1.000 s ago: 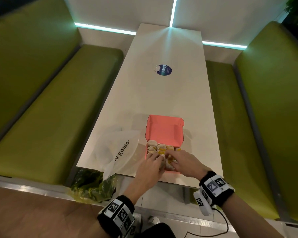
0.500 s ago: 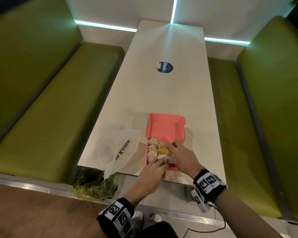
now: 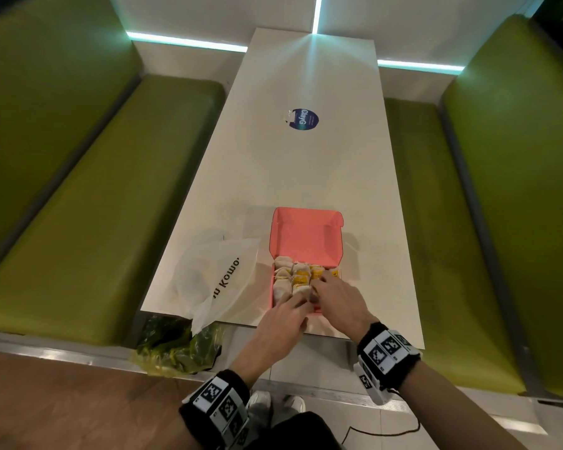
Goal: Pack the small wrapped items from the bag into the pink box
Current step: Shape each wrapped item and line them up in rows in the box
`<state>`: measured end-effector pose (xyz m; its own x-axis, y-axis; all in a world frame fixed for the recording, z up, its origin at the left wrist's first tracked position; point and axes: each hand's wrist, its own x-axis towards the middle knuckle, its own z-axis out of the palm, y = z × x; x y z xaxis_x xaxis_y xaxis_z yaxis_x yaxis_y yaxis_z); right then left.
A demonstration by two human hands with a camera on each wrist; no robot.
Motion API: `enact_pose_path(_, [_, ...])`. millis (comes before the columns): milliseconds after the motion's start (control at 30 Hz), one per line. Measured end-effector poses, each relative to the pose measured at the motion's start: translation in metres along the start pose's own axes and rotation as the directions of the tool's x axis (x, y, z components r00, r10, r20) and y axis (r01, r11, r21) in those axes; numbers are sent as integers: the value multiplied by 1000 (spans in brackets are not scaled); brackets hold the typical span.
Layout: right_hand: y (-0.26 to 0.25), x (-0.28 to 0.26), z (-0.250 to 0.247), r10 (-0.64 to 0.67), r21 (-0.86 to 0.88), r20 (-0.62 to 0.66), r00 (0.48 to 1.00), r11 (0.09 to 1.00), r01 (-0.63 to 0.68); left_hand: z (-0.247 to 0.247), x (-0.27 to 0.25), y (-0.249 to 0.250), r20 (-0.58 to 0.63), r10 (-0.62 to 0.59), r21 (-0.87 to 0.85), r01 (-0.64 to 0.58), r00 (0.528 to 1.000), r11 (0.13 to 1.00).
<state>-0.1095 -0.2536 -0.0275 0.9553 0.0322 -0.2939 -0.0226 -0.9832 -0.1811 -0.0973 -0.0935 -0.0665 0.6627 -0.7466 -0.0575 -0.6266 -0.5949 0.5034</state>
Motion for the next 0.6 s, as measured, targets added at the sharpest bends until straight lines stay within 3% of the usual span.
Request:
enact_pose_path(267, [4,2,2,-20,38,-39,999,999,21,-3,-2,2,6,-14,1,14,1000,1000])
enact_pose_path(367, [8,0,-6,54,256,-139,989,966,-17,-10,-3,6,-72,-6,-73,1,997,997])
enact_pose_path(467, [4,-5,-22,240,643,-301,923,766,11,-23,1,12,-257,-25,-245,-40,966,969])
enact_pose_path(600, [-5,-8,-35,429,866,-319,845,494,77,-48,13,36,-337,-147,-556,-70,930,828])
